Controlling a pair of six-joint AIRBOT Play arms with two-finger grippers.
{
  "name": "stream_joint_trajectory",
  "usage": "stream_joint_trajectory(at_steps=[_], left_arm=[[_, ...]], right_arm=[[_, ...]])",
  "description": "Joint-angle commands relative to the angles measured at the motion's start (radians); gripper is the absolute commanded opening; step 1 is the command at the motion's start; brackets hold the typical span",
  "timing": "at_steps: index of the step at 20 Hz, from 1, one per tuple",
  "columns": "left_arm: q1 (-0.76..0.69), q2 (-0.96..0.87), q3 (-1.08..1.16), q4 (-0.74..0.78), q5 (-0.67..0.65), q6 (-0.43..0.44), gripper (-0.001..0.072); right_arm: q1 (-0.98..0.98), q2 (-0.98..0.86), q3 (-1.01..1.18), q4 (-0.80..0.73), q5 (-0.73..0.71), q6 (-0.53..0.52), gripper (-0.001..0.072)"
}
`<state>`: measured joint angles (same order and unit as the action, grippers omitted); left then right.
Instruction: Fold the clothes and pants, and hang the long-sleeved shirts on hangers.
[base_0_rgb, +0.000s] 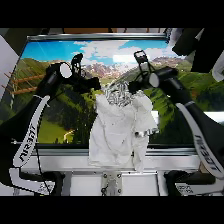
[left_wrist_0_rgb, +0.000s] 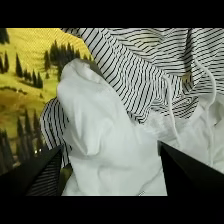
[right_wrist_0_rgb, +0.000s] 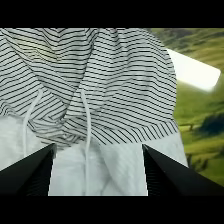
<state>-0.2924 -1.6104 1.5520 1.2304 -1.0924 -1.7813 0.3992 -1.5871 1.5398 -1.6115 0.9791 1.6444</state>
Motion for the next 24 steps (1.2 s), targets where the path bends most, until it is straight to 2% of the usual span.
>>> stream_joint_trajectory(at_steps=[1,6,16,18,24], left_arm=[[-0.008,0.001,-0.015,0.0,-0.032,-0.007,0.0637],[-0.05,0.001,-0.014,0.002,-0.022,-0.007,0.0637],[-0.097,0.0,-0.015,0.009,0.003,-0.007,0.0637],[-0.096,0.0,-0.015,0.009,-0.002,-0.007,0.0637],[-0.097,0.0,-0.015,0.009,-0.014,-0.007,0.0637]], right_arm=[[0.051,-0.286,0.234,-0.05,0.113,0.092,0.0576],[0.066,-0.478,0.411,-0.092,0.226,0.114,0.0576],[0.07,-0.487,0.411,-0.316,0.266,0.148,0.0569],[0.069,-0.491,0.411,-0.336,0.29,0.151,0.0345],[0.069,-0.517,0.41,-0.341,0.343,0.151,0.0352]])
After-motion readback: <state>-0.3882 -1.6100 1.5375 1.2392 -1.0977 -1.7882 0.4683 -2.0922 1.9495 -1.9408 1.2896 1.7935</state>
